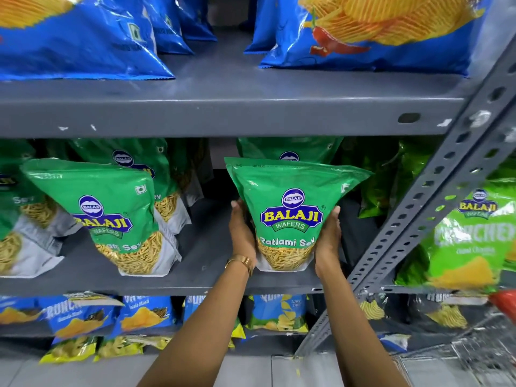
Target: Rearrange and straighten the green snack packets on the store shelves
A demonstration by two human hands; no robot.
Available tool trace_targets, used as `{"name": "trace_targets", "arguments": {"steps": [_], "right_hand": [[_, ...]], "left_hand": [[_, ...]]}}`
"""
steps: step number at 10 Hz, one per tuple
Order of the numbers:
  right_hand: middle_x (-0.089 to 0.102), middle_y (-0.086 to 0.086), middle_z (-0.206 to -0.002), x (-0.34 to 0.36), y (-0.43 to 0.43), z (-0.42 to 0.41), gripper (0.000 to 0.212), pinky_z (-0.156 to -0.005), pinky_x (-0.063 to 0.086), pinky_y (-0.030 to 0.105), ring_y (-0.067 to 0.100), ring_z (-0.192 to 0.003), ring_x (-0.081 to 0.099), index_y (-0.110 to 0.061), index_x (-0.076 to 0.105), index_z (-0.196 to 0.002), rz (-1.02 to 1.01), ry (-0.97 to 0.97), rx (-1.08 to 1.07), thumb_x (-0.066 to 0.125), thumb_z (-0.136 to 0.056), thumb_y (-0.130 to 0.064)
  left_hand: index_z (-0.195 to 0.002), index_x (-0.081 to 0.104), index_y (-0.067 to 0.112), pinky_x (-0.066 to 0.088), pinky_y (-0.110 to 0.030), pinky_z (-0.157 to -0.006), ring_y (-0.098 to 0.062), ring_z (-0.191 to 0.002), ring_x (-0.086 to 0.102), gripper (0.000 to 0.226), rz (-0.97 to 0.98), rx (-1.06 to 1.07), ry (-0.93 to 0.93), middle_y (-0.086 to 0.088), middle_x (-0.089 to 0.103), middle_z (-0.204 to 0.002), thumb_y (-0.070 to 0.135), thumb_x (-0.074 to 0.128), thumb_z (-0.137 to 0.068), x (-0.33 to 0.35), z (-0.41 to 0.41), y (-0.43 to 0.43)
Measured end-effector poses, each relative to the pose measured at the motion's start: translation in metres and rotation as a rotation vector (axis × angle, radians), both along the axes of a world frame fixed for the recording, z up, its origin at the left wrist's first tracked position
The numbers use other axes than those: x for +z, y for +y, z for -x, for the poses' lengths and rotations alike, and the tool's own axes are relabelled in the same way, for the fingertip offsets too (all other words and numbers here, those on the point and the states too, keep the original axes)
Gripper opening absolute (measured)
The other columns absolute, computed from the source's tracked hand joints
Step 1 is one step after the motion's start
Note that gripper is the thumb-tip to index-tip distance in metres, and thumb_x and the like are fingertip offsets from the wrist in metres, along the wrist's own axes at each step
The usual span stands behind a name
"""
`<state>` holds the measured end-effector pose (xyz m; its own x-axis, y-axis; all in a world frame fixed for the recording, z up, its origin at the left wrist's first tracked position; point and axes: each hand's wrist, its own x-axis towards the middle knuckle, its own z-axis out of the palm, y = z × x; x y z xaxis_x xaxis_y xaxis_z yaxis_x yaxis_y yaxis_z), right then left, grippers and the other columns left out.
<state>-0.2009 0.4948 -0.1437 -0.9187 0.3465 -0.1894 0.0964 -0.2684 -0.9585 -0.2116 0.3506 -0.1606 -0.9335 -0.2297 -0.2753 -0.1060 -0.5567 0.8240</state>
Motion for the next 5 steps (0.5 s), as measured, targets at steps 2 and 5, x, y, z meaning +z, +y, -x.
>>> {"name": "trace_targets", "arguments": {"steps": [2,5], "right_hand": [[0.026,-0.019,-0.152,0.009,-0.016,-0.071,0.055,-0.112,0.021,0.009,-0.007,-0.135,0.025,-0.025,0.017,-0.154,-0.196,0.106,-0.013,0.022,-0.102,-0.043],[0.056,0.002,-0.127,0.182,-0.012,-0.178,0.038,-0.111,0.040,0.040,0.008,-0.124,0.053,-0.009,0.049,-0.128,-0.422,0.897,-0.145,0.044,-0.094,-0.027]], "left_hand": [[-0.147,0.034,0.022,0.022,-0.027,-0.120,-0.003,-0.139,0.031,0.049,0.356,0.155,0.133,0.007,0.031,-0.156,0.040,0.032,-0.102,0.024,-0.059,0.000],[-0.147,0.032,0.008,0.015,-0.052,-0.121,-0.026,-0.152,0.012,0.060,1.375,0.059,0.958,-0.017,0.019,-0.160,0.043,0.035,-0.099,0.091,-0.145,-0.055]]}}
